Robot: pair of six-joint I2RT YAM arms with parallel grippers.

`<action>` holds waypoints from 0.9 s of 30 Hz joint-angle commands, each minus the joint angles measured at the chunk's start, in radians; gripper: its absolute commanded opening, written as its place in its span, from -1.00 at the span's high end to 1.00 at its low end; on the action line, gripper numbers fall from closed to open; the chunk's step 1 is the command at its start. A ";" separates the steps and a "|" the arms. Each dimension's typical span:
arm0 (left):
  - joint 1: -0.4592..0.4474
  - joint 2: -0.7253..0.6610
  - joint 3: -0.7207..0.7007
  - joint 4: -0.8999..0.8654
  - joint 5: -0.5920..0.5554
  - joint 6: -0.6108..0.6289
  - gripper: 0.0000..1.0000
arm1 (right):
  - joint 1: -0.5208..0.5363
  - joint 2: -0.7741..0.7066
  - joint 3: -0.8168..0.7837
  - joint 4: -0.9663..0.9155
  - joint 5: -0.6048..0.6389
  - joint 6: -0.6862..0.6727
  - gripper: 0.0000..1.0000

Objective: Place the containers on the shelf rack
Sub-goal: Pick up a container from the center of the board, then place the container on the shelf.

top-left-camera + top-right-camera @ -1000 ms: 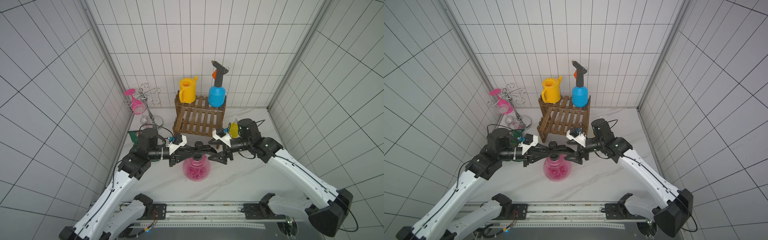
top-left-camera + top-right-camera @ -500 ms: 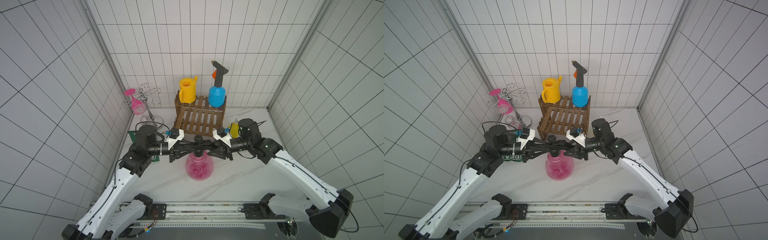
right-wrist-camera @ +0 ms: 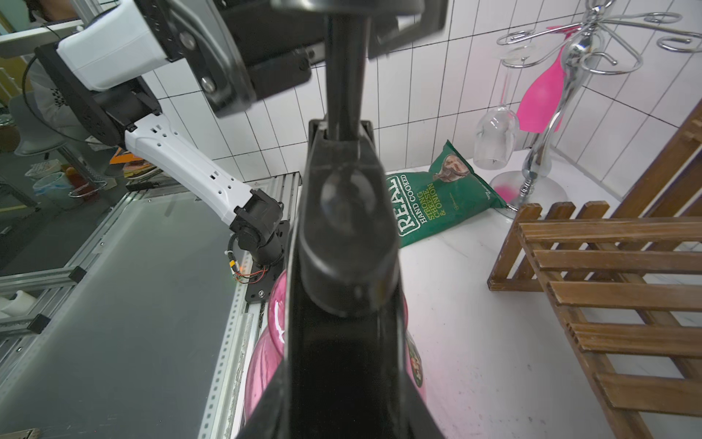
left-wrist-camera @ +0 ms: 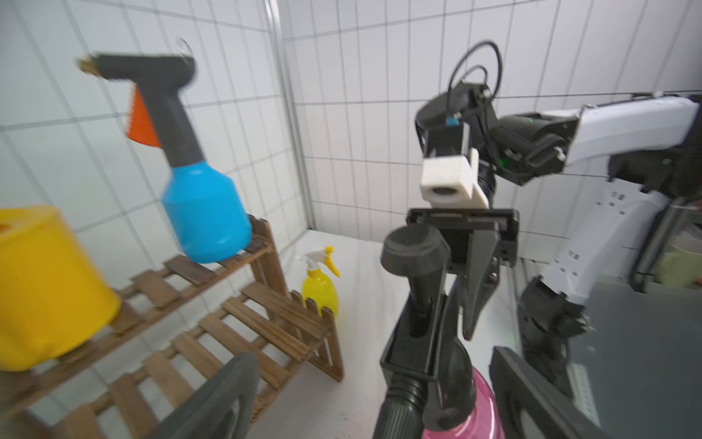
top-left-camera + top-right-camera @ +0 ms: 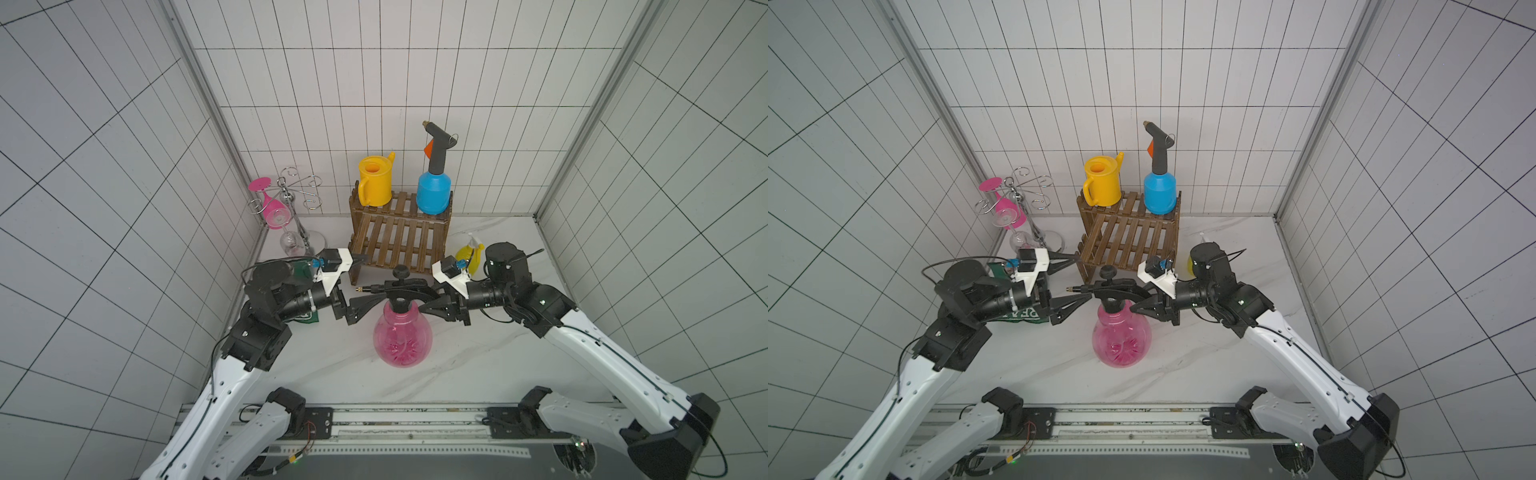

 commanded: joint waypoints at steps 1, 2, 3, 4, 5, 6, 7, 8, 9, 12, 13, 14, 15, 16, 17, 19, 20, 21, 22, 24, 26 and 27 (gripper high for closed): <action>0.000 -0.074 -0.015 0.097 -0.354 -0.207 -0.97 | -0.010 -0.052 -0.048 0.223 0.071 0.114 1.00; -0.001 -0.092 -0.025 0.082 -0.426 -0.243 -0.97 | -0.012 -0.059 -0.067 0.278 0.103 0.149 1.00; -0.001 -0.109 -0.038 0.058 -0.492 -0.274 -0.97 | -0.013 -0.061 -0.079 0.327 0.134 0.180 1.00; -0.001 -0.122 -0.048 0.029 -0.557 -0.302 -0.97 | -0.013 -0.060 -0.086 0.361 0.164 0.203 1.00; -0.001 -0.130 -0.064 -0.003 -0.616 -0.327 -0.97 | -0.013 -0.054 -0.086 0.393 0.198 0.226 1.00; -0.001 -0.139 -0.078 -0.031 -0.675 -0.365 -0.97 | -0.013 -0.044 -0.080 0.413 0.233 0.246 1.00; 0.000 -0.144 -0.094 -0.054 -0.721 -0.393 -0.97 | -0.012 -0.032 -0.071 0.422 0.265 0.263 1.00; -0.001 -0.150 -0.109 -0.074 -0.751 -0.409 -0.98 | -0.011 -0.019 -0.050 0.422 0.298 0.280 1.00; -0.001 -0.154 -0.121 -0.091 -0.775 -0.429 -0.97 | -0.011 -0.006 -0.031 0.415 0.339 0.297 1.00; -0.001 -0.166 -0.153 -0.116 -0.825 -0.474 -0.97 | -0.005 0.046 0.051 0.384 0.424 0.315 1.00; 0.000 -0.170 -0.163 -0.119 -0.845 -0.484 -0.97 | 0.000 0.072 0.079 0.367 0.453 0.314 1.00; -0.001 -0.175 -0.171 -0.121 -0.864 -0.493 -0.97 | 0.007 0.098 0.125 0.338 0.480 0.312 1.00; 0.000 -0.181 -0.180 -0.121 -0.884 -0.496 -0.97 | 0.013 0.128 0.168 0.308 0.504 0.305 1.00; -0.001 -0.189 -0.187 -0.122 -0.908 -0.496 -0.97 | 0.023 0.166 0.225 0.268 0.532 0.290 1.00; -0.001 -0.195 -0.192 -0.122 -0.921 -0.492 -0.97 | 0.034 0.191 0.263 0.240 0.556 0.270 1.00; -0.001 -0.207 -0.199 -0.121 -0.941 -0.477 -0.97 | 0.054 0.239 0.318 0.212 0.610 0.243 1.00; -0.001 -0.213 -0.201 -0.124 -0.949 -0.472 -0.97 | 0.062 0.257 0.348 0.201 0.638 0.232 1.00; -0.001 -0.218 -0.204 -0.123 -0.957 -0.466 -0.97 | 0.070 0.281 0.373 0.189 0.660 0.217 1.00; -0.001 -0.223 -0.206 -0.123 -0.964 -0.462 -0.97 | 0.076 0.301 0.401 0.185 0.676 0.204 1.00; -0.001 -0.231 -0.214 -0.122 -0.973 -0.456 -0.97 | 0.084 0.343 0.450 0.183 0.697 0.183 1.00; 0.000 -0.235 -0.220 -0.120 -0.975 -0.451 -0.97 | 0.089 0.389 0.499 0.176 0.699 0.167 1.00; 0.000 -0.234 -0.222 -0.119 -0.975 -0.450 -0.97 | 0.090 0.412 0.528 0.171 0.689 0.154 1.00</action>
